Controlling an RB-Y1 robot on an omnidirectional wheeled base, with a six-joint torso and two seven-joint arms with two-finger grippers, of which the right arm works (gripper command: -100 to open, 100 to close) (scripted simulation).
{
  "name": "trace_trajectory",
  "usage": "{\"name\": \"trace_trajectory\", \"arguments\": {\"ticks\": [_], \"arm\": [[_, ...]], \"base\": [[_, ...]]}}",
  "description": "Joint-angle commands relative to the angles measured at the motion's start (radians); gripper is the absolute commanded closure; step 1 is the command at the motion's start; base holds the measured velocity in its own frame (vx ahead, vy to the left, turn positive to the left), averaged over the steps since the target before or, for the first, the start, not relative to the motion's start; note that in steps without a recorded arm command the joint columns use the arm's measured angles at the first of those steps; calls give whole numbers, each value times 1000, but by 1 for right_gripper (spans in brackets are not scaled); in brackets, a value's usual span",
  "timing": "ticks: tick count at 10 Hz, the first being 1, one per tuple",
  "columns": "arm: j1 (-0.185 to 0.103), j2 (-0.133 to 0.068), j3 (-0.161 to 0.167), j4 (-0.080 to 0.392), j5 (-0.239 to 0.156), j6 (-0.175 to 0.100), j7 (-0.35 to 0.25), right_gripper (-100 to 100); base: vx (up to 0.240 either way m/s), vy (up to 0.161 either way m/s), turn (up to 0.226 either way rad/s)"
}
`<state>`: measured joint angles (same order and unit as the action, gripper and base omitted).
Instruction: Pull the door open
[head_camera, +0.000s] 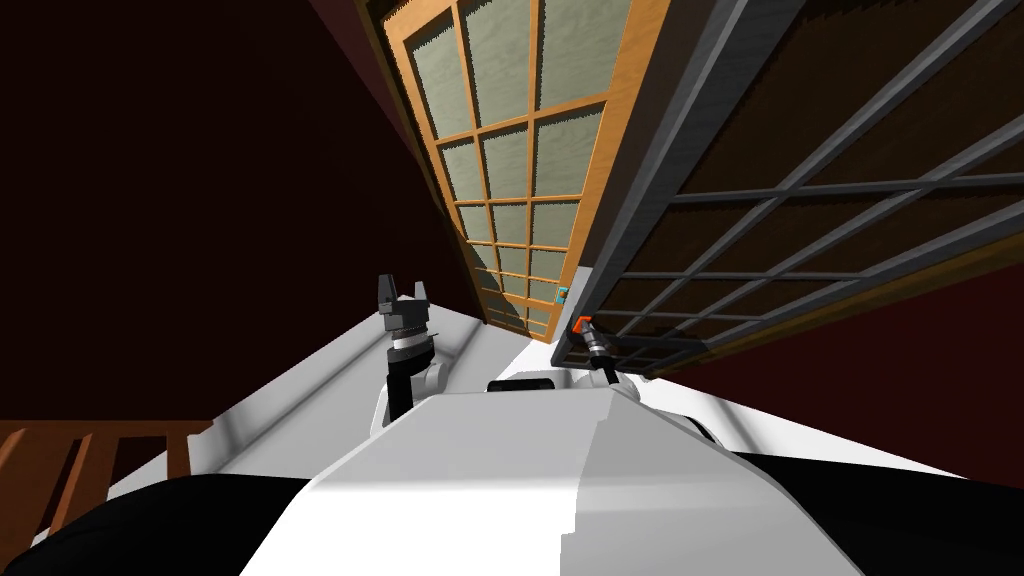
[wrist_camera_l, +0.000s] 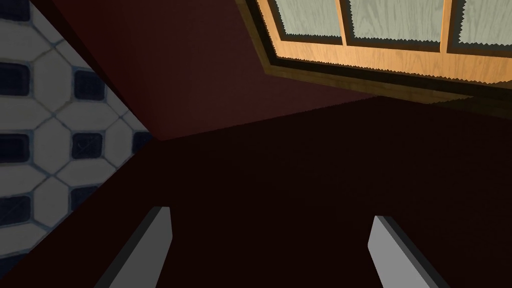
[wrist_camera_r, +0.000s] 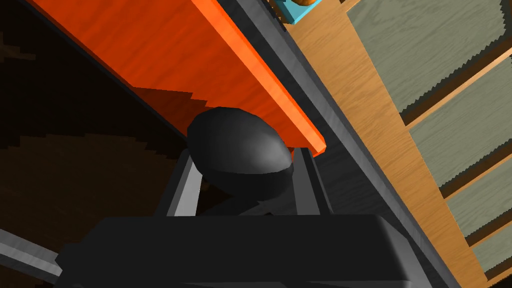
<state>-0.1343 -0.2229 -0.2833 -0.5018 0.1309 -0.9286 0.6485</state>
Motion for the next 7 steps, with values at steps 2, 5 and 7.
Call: {"name": "trace_trajectory", "arguments": {"ticks": [2, 5, 7], "arm": [[6, 2, 14, -8, -23, 3, -73, 100], [11, -2, 30, -15, -54, 5, -150, 100], [14, -4, 39, -18, -70, 6, -196, 100]], "base": [[-32, -16, 43], [-35, -18, 56], [-27, -14, 46]]}}
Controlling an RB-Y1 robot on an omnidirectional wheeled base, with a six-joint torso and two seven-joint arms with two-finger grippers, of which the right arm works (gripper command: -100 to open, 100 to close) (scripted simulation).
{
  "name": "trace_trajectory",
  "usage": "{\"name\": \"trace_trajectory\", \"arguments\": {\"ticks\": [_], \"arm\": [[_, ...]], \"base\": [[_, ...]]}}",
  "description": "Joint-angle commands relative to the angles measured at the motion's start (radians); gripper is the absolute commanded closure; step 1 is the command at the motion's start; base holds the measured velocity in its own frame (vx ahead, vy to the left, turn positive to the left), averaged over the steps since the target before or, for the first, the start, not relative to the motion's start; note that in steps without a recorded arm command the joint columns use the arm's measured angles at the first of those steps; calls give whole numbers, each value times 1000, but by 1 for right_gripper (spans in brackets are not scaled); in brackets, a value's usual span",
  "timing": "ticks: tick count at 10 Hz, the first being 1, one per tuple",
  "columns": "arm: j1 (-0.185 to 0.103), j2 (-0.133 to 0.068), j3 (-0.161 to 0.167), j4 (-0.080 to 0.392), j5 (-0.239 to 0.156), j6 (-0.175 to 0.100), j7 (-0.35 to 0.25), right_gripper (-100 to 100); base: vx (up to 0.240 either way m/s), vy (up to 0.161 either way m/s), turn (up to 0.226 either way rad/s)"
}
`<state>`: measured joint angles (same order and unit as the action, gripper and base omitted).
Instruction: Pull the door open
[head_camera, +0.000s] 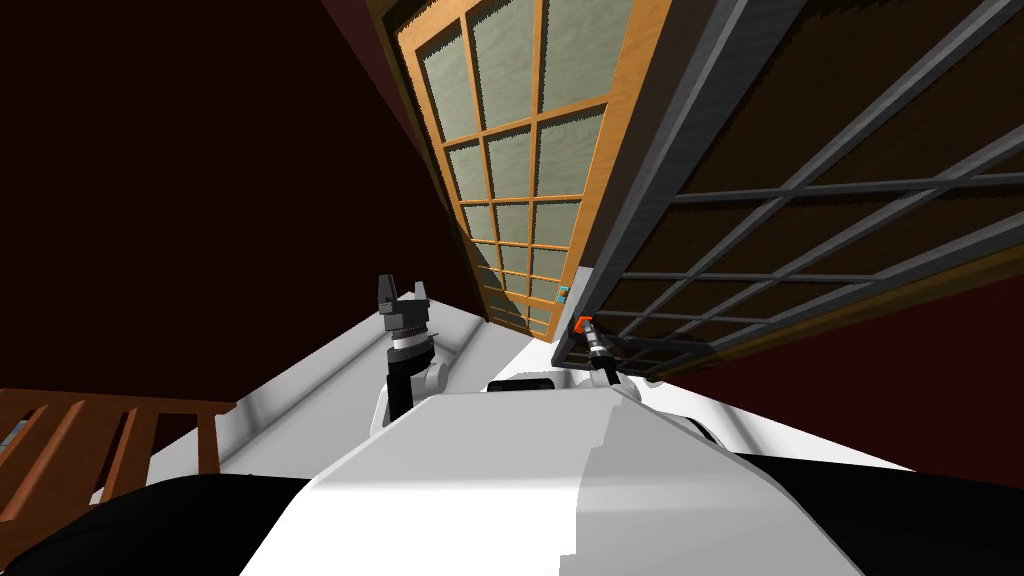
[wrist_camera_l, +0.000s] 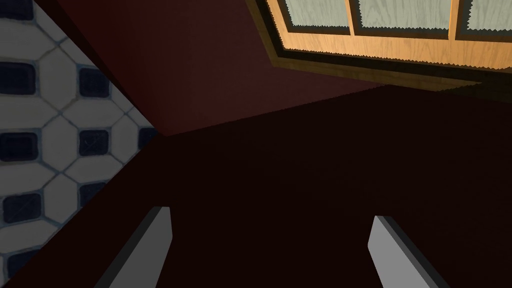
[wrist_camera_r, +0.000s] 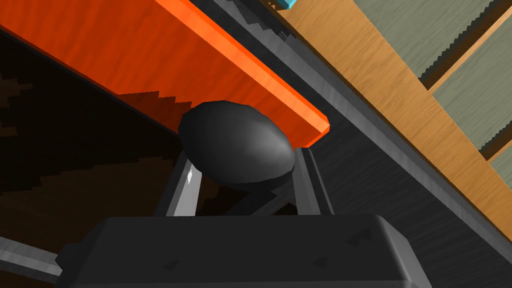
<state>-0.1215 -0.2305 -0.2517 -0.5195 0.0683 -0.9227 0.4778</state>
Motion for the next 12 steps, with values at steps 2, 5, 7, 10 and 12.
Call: {"name": "trace_trajectory", "arguments": {"ticks": [2, 5, 7, 10, 12], "arm": [[4, 2, 15, -4, -23, 0, -68, 100], [9, -2, 32, -10, -56, 2, -147, 100], [12, -4, 41, -14, -73, 3, -191, 100], [17, -8, 58, -21, -107, 5, -266, 100], [20, -10, 67, -25, -124, 6, -313, 100]], "base": [[-40, -23, 62], [-32, -13, 47], [-28, -14, 43], [-38, -20, 65], [-37, -18, 53]]}}
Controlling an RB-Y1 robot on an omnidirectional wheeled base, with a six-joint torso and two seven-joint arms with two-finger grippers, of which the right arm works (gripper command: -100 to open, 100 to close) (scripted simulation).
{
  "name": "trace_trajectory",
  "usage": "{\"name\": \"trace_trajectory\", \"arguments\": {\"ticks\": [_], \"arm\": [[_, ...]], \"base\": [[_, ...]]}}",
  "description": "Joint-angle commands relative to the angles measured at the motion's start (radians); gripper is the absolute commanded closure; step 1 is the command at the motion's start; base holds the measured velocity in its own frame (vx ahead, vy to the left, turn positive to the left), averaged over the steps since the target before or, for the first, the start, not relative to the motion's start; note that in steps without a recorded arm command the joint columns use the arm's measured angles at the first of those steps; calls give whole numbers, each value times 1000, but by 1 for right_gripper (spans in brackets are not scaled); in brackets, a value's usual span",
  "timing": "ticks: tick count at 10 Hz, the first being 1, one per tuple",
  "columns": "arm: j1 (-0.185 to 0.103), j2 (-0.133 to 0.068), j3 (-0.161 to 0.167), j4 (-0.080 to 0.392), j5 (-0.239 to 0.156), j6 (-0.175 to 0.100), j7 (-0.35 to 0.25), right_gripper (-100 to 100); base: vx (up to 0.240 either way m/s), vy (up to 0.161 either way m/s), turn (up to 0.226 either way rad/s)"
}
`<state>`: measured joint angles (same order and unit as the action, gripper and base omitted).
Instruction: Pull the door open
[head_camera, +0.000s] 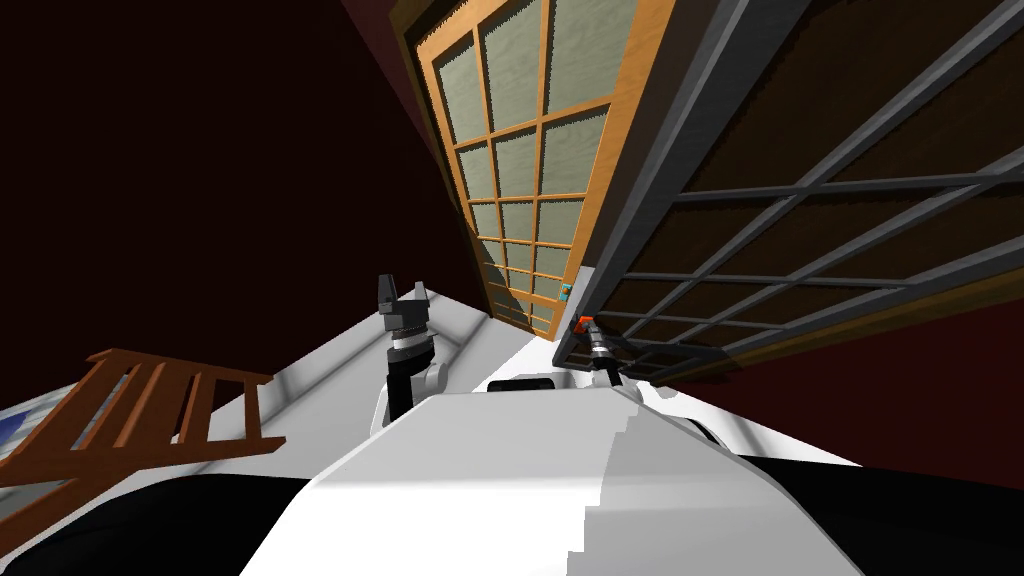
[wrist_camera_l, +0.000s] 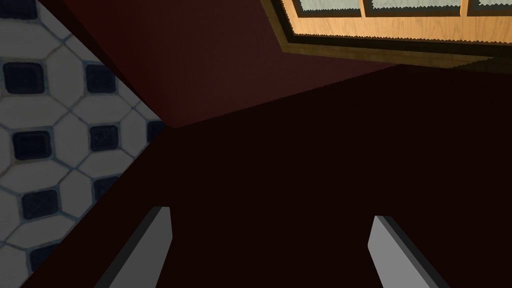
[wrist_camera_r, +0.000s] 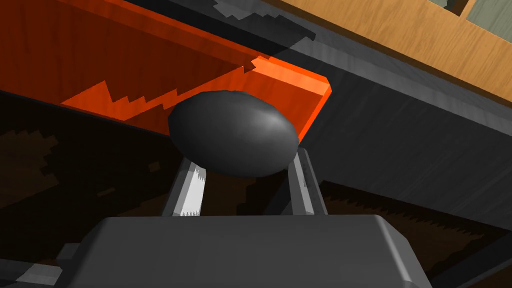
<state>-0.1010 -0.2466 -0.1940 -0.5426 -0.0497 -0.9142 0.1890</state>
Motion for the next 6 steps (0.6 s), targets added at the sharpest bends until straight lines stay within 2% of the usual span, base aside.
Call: {"name": "trace_trajectory", "arguments": {"ticks": [1, 2, 3, 4, 6], "arm": [[3, 4, 19, -5, -23, -2, -50, 100], [3, 4, 19, -5, -23, -2, -69, 100], [5, 2, 28, -9, -41, -1, -103, 100], [5, 2, 28, -9, -41, -1, -110, 100], [11, -2, 46, -16, -76, 1, -176, 100]], "base": [[-55, -24, 112], [-36, -18, 27], [-34, -13, 55], [-29, -13, 25], [-43, -20, 80]]}}
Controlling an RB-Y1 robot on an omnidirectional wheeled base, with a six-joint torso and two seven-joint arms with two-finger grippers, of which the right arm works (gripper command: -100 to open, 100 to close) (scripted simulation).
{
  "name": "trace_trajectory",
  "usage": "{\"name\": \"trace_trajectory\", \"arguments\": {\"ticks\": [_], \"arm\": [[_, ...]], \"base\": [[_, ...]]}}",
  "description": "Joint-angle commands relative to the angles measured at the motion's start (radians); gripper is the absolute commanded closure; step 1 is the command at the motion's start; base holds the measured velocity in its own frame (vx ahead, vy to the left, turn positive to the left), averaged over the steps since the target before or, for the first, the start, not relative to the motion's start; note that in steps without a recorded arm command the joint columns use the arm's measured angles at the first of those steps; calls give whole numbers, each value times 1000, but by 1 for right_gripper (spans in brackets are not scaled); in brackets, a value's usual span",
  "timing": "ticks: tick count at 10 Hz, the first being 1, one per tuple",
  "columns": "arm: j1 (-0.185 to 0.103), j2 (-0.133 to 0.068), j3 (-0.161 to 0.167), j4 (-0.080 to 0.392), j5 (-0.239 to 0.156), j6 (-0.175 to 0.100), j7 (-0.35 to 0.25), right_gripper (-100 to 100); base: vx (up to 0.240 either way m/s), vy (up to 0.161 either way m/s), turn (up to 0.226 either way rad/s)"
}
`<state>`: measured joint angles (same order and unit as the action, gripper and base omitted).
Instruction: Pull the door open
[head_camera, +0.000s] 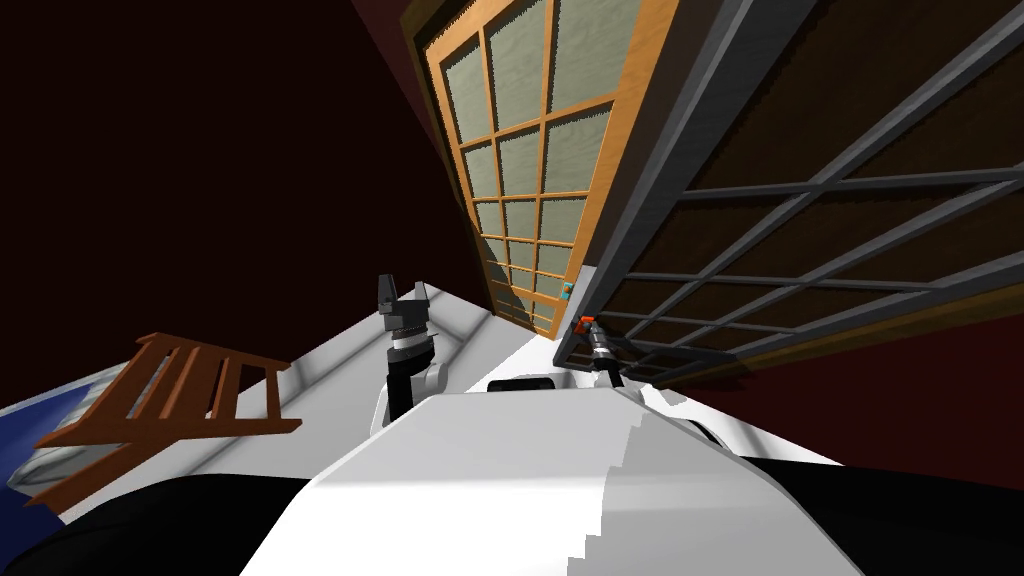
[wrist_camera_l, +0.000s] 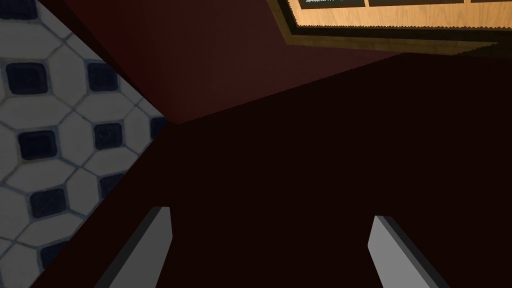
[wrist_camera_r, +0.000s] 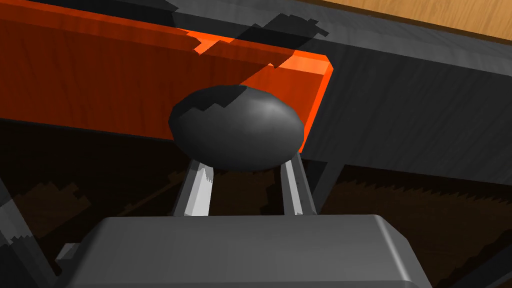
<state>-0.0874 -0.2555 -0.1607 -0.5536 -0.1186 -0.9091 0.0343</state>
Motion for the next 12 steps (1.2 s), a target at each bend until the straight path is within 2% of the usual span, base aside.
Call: {"name": "trace_trajectory", "arguments": {"ticks": [1, 2, 4, 5, 6, 7, 8, 9, 11, 12], "arm": [[-3, 7, 12, -5, -7, -4, -39, 100], [-3, 7, 12, -5, -7, -4, -39, 100], [3, 3, 31, -13, -43, -2, -105, 100], [3, 3, 31, -13, -43, -2, -122, 100], [6, 1, 40, -16, -61, -1, -157, 100], [6, 1, 40, -16, -61, -1, -164, 100], [9, -1, 49, -20, -78, 0, -205, 100], [9, -1, 49, -20, -78, 0, -206, 100], [15, -5, 67, -27, -114, 1, -273, 100], [24, -8, 59, -26, -120, 9, -285, -100]], "base": [[-36, -22, 43], [-15, -8, -4], [-33, -11, 85], [-37, -20, 35], [-45, -22, 60], [-33, -13, 36], [-34, -9, 40], [-32, -13, 45], [-44, -22, 99], [-46, -25, 39]]}}
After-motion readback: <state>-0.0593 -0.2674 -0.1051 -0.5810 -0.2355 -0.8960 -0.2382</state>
